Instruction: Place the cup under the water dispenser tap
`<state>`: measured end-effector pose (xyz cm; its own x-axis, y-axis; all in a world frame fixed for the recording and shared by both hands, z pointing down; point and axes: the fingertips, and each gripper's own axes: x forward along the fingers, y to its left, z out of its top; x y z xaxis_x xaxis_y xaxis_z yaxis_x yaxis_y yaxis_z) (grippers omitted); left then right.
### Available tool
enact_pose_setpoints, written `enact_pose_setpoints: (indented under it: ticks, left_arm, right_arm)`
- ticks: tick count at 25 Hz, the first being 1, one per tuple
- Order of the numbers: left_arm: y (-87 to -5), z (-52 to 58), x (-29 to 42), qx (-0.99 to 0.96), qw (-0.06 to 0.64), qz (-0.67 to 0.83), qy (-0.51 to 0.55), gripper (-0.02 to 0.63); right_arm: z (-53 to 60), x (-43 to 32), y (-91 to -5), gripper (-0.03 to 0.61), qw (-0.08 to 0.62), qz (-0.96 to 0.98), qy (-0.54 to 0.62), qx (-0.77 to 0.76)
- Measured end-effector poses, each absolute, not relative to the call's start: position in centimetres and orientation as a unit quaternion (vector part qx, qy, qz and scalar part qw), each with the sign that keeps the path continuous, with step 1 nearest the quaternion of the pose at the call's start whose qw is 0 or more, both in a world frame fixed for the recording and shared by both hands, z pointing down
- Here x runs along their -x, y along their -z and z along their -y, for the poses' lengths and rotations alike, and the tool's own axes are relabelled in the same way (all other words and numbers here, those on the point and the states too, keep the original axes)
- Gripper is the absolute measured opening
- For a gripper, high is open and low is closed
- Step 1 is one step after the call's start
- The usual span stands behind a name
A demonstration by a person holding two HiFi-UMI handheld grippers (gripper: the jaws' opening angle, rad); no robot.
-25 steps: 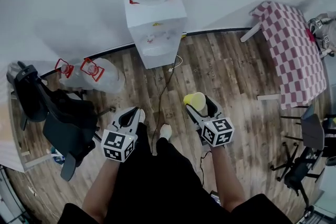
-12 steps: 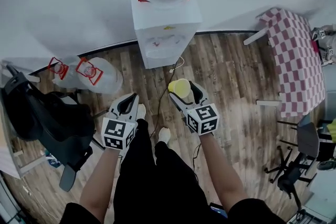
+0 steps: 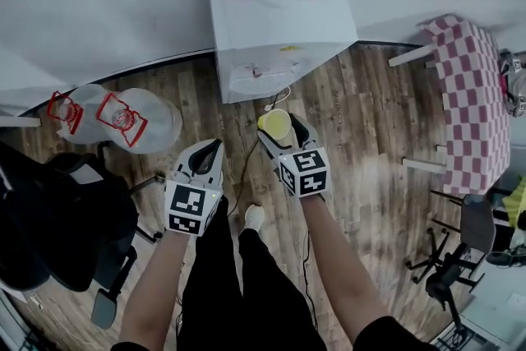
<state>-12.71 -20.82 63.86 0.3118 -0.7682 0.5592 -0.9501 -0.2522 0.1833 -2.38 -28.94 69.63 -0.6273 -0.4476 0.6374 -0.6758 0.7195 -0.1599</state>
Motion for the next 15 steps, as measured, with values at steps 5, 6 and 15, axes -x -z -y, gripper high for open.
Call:
enact_pose_setpoints:
  ticks: [5,6,15]
  left_arm:
    - [-67.8,23.8,13.8,-0.767,0.253,0.562,-0.178,0.015]
    - [-68.6,24.3,13.8,-0.768,0.252,0.561,-0.178,0.015]
    - [-73.5,27.7,15.3,-0.771,0.242,0.561,-0.177,0.015]
  right_arm:
    - [32.6,4.3,-74.0,0.365,0.309,0.875,-0.187,-0.322]
    - [33.2,4.5,-74.9,0.365,0.314,0.874,-0.183,-0.321]
    - [37.6,7.1,-81.1,0.365,0.333,0.871,-0.16,-0.325]
